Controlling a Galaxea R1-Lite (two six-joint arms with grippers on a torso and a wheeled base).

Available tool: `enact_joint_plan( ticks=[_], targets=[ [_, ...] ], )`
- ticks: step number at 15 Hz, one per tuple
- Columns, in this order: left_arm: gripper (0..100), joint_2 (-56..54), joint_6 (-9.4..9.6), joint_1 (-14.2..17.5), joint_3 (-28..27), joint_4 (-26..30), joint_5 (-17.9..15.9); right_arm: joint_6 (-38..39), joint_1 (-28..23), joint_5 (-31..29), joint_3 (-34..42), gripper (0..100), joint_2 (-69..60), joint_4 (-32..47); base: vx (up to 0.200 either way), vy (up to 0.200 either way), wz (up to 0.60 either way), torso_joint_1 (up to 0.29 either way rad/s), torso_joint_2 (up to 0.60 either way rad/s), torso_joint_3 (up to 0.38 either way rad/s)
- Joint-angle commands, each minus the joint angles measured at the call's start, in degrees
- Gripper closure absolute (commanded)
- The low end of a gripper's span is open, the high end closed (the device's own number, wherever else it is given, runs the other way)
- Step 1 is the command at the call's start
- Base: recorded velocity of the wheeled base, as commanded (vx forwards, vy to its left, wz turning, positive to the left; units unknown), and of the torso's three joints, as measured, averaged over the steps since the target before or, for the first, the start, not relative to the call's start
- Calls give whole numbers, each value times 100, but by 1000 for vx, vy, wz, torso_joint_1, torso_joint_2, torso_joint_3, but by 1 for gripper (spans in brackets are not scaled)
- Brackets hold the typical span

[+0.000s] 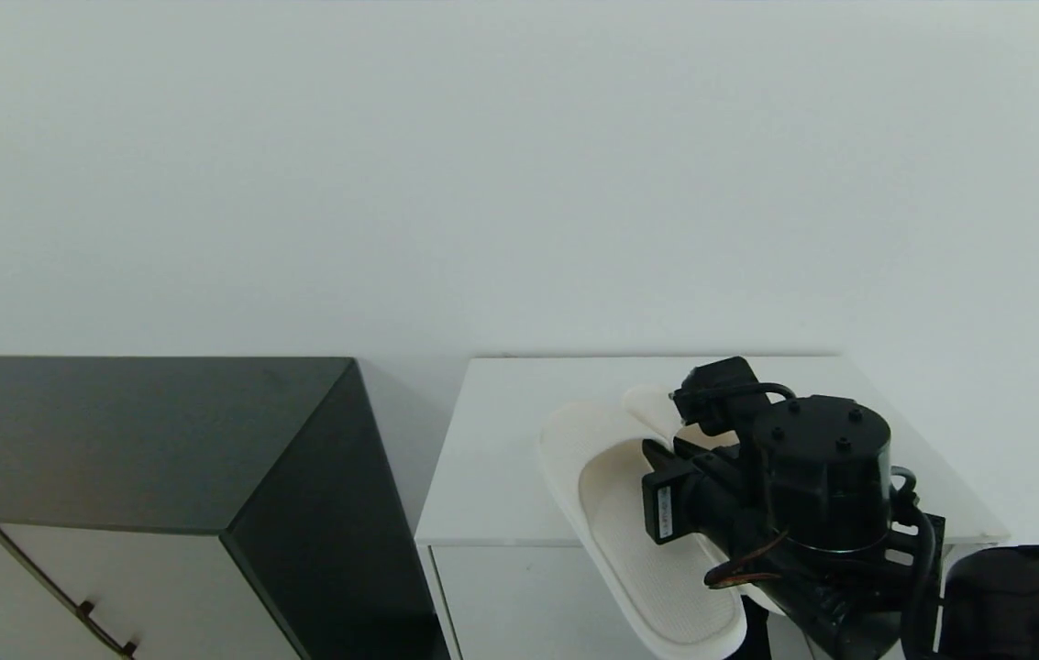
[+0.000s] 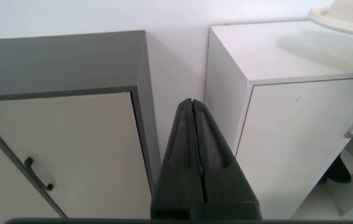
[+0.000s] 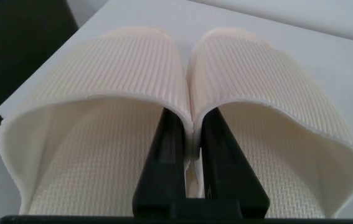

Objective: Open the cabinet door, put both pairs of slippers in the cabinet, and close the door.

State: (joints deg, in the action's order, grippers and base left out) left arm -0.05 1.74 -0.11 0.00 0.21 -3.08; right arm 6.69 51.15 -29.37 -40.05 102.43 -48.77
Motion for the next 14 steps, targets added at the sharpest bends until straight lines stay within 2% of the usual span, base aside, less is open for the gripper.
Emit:
enact_joint_plan(
  ticks=[1,11,14],
  targets=[
    [100,5,-7,2,0,-3,1,-1,9,1,-12,100,164,-9,-200,0,0,17,2,2],
    [100,5,-7,2,0,-3,1,-1,26,-8,-91,100,260,-18,-200,0,0,-1,0,5],
    [100,5,-16,2,0,-3,1,-10,26,-8,-74,100,76,-9,0,0,0,0,0,0]
  ],
)
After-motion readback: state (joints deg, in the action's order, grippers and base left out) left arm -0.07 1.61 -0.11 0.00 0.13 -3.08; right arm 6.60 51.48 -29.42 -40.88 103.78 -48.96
